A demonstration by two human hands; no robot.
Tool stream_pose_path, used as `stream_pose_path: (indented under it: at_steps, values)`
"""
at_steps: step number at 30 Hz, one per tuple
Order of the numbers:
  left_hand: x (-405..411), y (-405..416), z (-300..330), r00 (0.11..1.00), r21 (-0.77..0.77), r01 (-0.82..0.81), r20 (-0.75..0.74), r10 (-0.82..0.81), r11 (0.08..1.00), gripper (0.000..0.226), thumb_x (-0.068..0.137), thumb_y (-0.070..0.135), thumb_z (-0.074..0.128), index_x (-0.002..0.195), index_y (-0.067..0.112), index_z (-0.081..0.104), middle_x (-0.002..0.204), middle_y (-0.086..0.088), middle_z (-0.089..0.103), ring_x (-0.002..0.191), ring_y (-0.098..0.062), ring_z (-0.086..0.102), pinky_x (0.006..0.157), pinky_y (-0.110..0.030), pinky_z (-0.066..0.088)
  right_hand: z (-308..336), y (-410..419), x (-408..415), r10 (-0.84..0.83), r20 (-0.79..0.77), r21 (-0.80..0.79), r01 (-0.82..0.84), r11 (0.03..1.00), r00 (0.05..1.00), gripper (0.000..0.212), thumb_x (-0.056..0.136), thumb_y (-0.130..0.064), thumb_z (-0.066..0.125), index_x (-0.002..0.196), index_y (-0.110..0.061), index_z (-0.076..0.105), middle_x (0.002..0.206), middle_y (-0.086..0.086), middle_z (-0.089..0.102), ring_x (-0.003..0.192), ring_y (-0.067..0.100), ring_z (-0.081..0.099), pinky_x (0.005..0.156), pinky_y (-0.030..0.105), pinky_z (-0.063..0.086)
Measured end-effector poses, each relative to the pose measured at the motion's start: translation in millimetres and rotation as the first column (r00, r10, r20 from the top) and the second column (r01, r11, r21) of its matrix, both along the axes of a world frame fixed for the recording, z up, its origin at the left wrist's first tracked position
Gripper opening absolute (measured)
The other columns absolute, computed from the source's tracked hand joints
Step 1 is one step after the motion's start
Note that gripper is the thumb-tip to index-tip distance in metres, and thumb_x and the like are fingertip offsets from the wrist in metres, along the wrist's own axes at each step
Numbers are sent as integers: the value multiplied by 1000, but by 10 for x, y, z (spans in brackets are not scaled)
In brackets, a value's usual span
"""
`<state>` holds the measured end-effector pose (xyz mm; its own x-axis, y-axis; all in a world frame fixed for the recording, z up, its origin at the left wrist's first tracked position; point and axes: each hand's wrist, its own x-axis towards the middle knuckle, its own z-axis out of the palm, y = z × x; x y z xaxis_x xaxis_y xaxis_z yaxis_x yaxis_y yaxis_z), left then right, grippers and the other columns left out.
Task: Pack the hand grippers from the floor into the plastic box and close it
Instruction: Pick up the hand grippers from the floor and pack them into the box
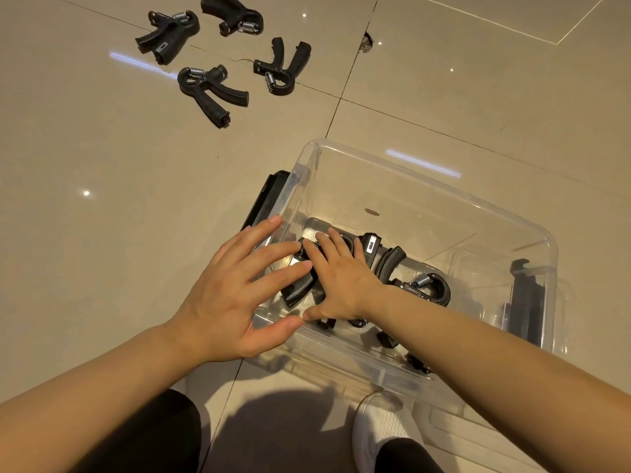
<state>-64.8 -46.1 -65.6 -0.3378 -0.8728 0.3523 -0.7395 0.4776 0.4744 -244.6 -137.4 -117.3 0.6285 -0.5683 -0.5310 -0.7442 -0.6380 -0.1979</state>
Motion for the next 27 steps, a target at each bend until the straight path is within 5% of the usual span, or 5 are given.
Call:
stream_pose_path:
  at_steps: [8, 12, 15, 19, 27]
  values:
    - [12, 4, 9, 1000, 12, 4, 21, -5, 1000, 53, 90, 54, 43, 124, 16, 58, 133, -8, 54, 137, -32, 32, 100, -56, 36, -17, -70, -144, 98, 80, -2, -98, 995, 992, 112, 71, -70, 60, 151, -25, -3, 159, 5, -4, 145, 25, -10, 116, 52, -3]
    - [20, 8, 6, 999, 22, 11, 49, -12, 1000, 52, 90, 56, 42, 128, 22, 51, 136, -7, 51, 138, -32, 30, 101, -58, 34, 224, -244, -430, -131, 214, 17, 130, 991, 968, 97, 77, -64, 61, 151, -26, 12, 159, 6, 6, 145, 24, 7, 118, 42, 13]
    - [14, 0, 10, 999, 19, 15, 49, -16, 1000, 52, 90, 57, 42, 128, 23, 50, 136, -7, 51, 138, -33, 30, 102, -60, 33, 326, -219, -771, -159, 64, 0, 160, 987, 985, 102, 72, -67, 63, 151, -28, 10, 159, 7, 5, 145, 24, 7, 117, 38, 14]
    - [12, -8, 25, 998, 20, 19, 55, -20, 1000, 51, 91, 57, 40, 127, 23, 51, 135, -7, 51, 138, -33, 30, 104, -58, 32, 199, 13, -839, -128, -177, -41, 122, 992, 976, 129, 58, -84, 56, 150, -19, -9, 158, 12, -9, 145, 30, -9, 118, 49, 3]
    - [1, -7, 55, 996, 7, 20, 90, -20, 1000, 47, 91, 54, 39, 125, 23, 52, 139, -8, 45, 138, -34, 29, 105, -59, 28, 156, 29, -799, -95, -221, -131, 67, 989, 971, 132, 61, -85, 54, 148, -14, -16, 157, 16, -8, 144, 35, -10, 116, 49, 1]
